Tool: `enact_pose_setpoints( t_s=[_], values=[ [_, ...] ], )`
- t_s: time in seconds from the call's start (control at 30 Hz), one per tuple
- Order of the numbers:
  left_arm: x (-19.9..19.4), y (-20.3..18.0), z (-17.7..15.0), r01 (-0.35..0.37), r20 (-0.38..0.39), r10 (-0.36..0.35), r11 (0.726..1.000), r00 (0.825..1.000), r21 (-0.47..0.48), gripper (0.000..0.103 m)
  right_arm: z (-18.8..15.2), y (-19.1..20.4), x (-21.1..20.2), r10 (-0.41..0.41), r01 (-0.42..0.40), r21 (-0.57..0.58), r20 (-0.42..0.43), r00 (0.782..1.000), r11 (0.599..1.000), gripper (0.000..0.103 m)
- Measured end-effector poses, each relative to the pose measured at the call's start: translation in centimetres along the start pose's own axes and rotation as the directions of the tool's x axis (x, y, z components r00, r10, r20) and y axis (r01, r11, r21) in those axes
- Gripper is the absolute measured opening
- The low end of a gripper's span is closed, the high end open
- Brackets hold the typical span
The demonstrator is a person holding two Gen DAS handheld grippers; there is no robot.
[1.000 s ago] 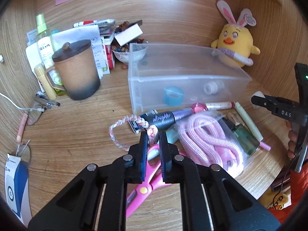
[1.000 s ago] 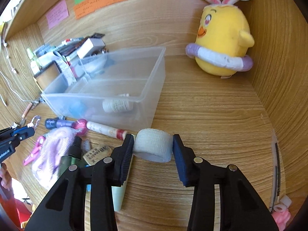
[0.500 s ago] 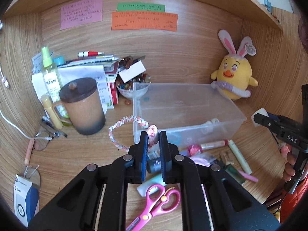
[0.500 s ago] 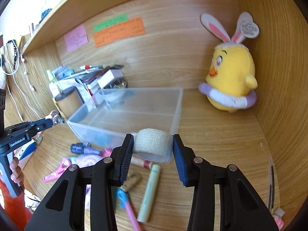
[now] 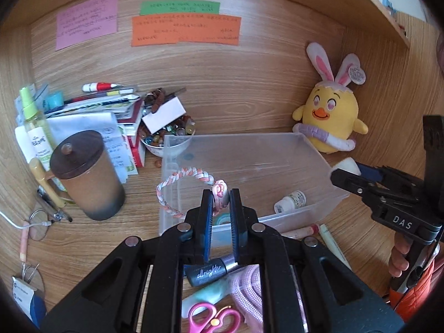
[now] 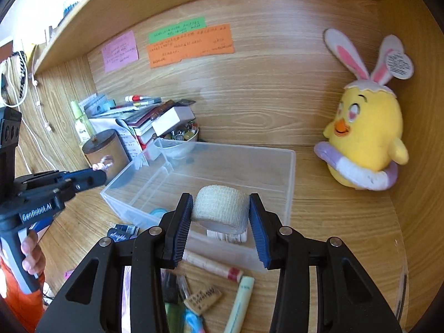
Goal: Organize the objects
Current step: 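Lower the cord and bandage roll into the clear box and open both grippers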
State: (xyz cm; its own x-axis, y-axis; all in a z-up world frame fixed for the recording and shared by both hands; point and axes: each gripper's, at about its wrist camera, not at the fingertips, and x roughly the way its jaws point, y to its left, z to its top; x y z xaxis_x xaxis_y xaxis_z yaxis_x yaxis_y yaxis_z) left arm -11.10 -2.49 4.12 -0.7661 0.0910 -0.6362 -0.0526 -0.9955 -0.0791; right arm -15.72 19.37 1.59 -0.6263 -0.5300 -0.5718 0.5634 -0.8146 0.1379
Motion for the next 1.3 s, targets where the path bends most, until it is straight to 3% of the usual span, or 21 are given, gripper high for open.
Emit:
enact_pose_setpoints(
  t_s=[0.27,0.37,0.67,0.77,0.83,0.97,1.1,1.23,1.3],
  values=[
    [3.9,-0.7,0.5,0.009,-0.087,-0.006,1.000,0.996,0.030,0.011,0.2,0.6,4.6,0.007,-0.009,-0.025,-0.106,0.994,1.000,0.038],
    [5.0,-0.7,0.4,0.055,-0.135,-0.052,0.998,0.989,0.015,0.011,0.2,0.7,5.7,0.015,-0.017,-0.020,-0.133,0.991,1.000,0.038],
    [6.2,-0.5,0.3,0.066,-0.169,-0.067,0.998,0.983,-0.006,0.012,-0.2,1.7,7.4,0.026,-0.034,-0.043,-0.181,0.983,0.998,0.038],
    [5.7,-0.2,0.4,0.077,-0.164,-0.078,0.997,0.983,-0.018,0.028,0.0,1.7,6.8,0.040,-0.050,-0.051,-0.180,0.983,0.997,0.051],
    [4.8,-0.1,0.4,0.072,-0.134,-0.073,0.997,0.988,-0.016,0.045,0.0,1.6,6.1,0.039,-0.047,-0.047,-0.159,0.986,0.998,0.060],
    [2.9,-0.2,0.4,0.049,-0.086,-0.049,0.999,0.995,0.006,0.055,0.0,1.6,4.5,0.030,-0.038,-0.057,-0.133,0.991,0.998,0.061],
    [1.3,-0.5,-0.2,0.026,-0.059,-0.025,0.999,0.998,0.022,0.073,-0.5,1.2,2.8,0.024,-0.030,-0.056,-0.116,0.993,0.998,0.062],
    [0.3,-0.9,-1.7,0.010,-0.059,-0.008,1.000,0.998,0.028,0.095,-1.6,0.5,0.9,-0.012,0.006,-0.057,-0.096,0.995,0.998,0.065],
    [0.0,-1.2,-2.8,0.025,-0.077,-0.023,0.999,0.997,0.023,0.097,-2.2,0.1,0.2,-0.031,0.026,-0.056,-0.092,0.995,0.998,0.066]
  ],
)
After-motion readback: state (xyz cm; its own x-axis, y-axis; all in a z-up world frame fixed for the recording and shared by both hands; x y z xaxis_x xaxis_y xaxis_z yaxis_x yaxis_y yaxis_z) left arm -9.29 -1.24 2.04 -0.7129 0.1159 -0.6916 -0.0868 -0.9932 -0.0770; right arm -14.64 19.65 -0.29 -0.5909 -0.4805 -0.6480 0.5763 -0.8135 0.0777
